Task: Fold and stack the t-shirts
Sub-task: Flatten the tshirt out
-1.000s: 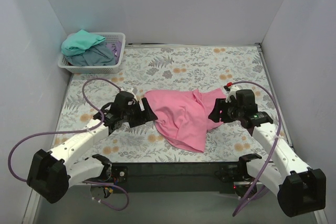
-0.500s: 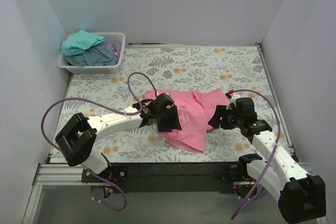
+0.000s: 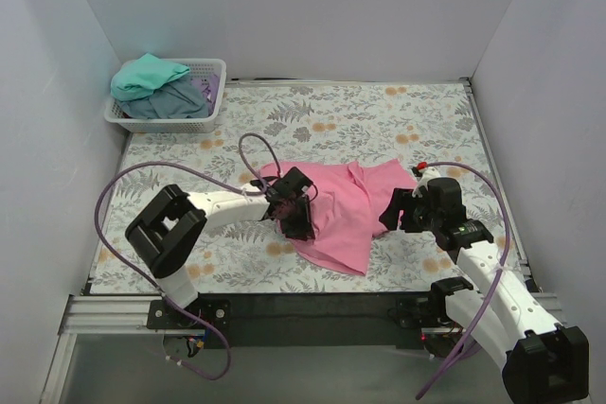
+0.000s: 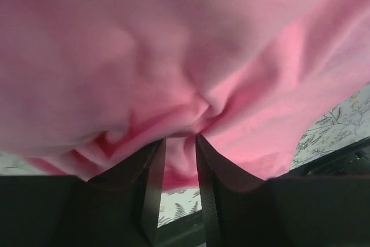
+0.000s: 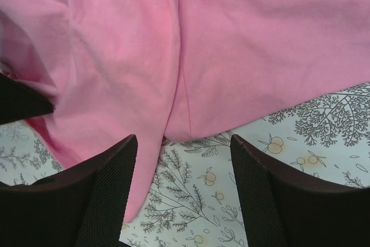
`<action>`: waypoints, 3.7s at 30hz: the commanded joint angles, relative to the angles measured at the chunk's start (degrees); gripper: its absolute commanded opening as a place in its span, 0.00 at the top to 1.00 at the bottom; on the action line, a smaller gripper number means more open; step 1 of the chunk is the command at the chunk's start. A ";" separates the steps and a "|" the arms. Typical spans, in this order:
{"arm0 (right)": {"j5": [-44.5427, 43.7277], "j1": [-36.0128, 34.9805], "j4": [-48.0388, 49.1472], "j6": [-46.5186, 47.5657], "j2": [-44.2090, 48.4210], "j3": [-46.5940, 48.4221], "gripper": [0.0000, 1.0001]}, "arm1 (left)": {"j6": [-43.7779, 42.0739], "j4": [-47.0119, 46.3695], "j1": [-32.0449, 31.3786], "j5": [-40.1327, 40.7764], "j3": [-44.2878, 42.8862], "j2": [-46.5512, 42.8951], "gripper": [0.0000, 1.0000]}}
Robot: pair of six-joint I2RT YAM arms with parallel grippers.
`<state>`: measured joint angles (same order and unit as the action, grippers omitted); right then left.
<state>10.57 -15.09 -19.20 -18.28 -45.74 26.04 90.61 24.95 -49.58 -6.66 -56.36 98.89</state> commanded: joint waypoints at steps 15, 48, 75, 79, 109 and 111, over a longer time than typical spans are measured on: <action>-3.73 0.15 8.56 1.41 -16.90 5.33 0.34 | -21.96 9.51 29.72 13.07 -0.92 -3.01 0.62; -2.48 -13.65 3.47 7.29 -18.16 10.17 0.43 | 6.16 30.07 19.44 11.40 15.66 -28.93 0.40; -1.95 -14.09 5.75 8.62 -17.11 7.36 0.43 | 9.24 29.37 16.45 13.60 18.48 -21.11 0.61; -1.78 -14.00 5.75 8.79 -16.93 7.18 0.43 | 9.23 29.02 16.10 13.51 18.74 -20.32 0.68; -8.81 -17.43 -0.75 10.64 -31.86 13.51 0.41 | 0.28 29.11 20.49 18.79 10.48 -25.32 1.00; -9.42 -17.43 -0.75 10.55 -33.10 13.95 0.42 | -0.69 28.14 21.98 18.52 10.22 -25.33 1.00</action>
<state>2.72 -32.27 -19.44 -7.46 -77.32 37.58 91.92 55.18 -29.41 11.35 -45.89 75.68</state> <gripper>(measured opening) 0.587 0.019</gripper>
